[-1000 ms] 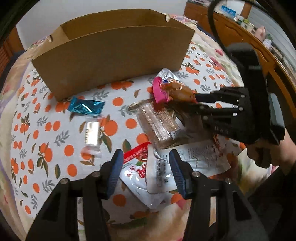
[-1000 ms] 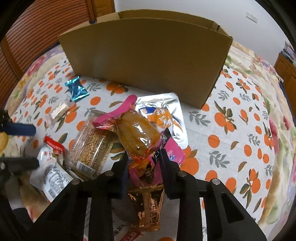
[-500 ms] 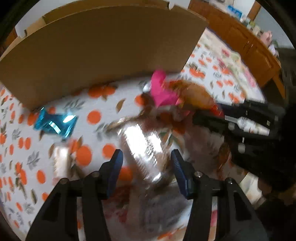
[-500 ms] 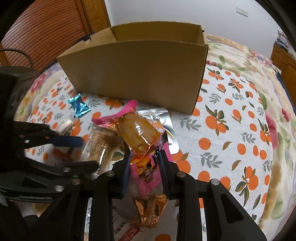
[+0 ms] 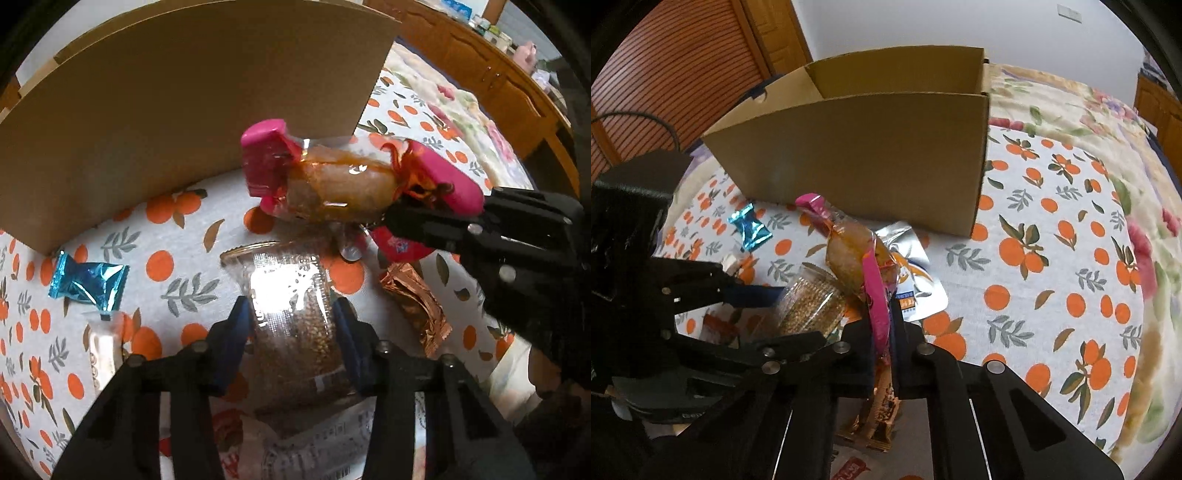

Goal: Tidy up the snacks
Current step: 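Close the left gripper on the grain-bar bag while the right gripper grasps the pink-tagged candy bag, then carry both bags over the box and open both grippers to drop them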

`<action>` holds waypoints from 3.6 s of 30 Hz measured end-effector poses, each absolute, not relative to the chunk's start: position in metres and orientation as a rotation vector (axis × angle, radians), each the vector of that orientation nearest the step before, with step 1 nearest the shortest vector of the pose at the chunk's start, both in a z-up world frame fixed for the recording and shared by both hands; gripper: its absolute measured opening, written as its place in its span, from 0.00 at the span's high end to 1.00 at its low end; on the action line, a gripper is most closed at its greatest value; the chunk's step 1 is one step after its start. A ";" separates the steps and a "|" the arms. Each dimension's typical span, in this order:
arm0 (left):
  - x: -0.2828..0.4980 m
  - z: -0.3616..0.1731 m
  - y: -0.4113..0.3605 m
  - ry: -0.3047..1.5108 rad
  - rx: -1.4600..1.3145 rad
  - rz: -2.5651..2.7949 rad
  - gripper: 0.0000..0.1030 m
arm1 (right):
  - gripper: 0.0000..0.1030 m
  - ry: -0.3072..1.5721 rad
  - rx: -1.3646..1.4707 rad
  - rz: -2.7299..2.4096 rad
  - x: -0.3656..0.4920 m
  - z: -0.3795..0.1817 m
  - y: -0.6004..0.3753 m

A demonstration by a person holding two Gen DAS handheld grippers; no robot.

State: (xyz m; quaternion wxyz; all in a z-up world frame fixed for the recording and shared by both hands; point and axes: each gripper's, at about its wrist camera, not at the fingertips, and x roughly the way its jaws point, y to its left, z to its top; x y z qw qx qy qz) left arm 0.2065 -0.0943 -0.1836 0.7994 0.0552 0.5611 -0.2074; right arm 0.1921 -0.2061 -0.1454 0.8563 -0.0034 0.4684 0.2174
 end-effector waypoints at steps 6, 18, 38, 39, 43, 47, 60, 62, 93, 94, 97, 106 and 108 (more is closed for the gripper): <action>0.207 -0.173 -0.081 1.199 0.061 -0.443 0.59 | 0.99 0.956 0.008 0.473 0.189 -0.134 -0.208; 0.203 -0.124 -0.052 1.079 0.009 -0.416 0.60 | 0.99 0.881 0.023 0.453 0.183 -0.107 -0.217; 0.215 -0.061 -0.028 0.928 -0.020 -0.384 0.60 | 0.99 0.750 -0.010 0.469 0.178 -0.052 -0.214; 0.217 -0.058 -0.027 0.920 -0.018 -0.380 0.60 | 0.99 0.742 -0.008 0.470 0.177 -0.048 -0.214; 0.225 -0.047 -0.020 0.893 -0.023 -0.368 0.60 | 0.99 0.714 -0.011 0.471 0.179 -0.034 -0.214; 0.238 -0.037 -0.010 0.870 -0.034 -0.352 0.60 | 0.99 0.700 -0.021 0.451 0.189 -0.025 -0.214; 0.290 -0.022 0.019 0.820 -0.026 -0.300 0.60 | 0.99 0.657 -0.060 0.454 0.239 0.002 -0.194; 0.294 -0.024 0.021 0.823 -0.026 -0.294 0.60 | 0.99 0.653 -0.068 0.454 0.246 0.003 -0.188; 0.338 -0.111 0.011 0.992 0.038 -0.248 0.59 | 0.99 0.817 -0.150 0.374 0.311 -0.077 -0.144; 0.339 -0.112 0.012 0.994 0.037 -0.248 0.59 | 0.99 0.820 -0.152 0.373 0.312 -0.079 -0.144; 0.340 -0.116 0.012 1.006 0.025 -0.246 0.58 | 0.99 0.842 -0.154 0.362 0.317 -0.084 -0.142; 0.340 -0.116 0.016 1.010 -0.008 -0.243 0.56 | 0.89 0.870 -0.134 0.353 0.321 -0.093 -0.146; 0.336 -0.110 0.016 0.993 -0.017 -0.257 0.54 | 0.65 0.861 -0.099 0.362 0.318 -0.089 -0.151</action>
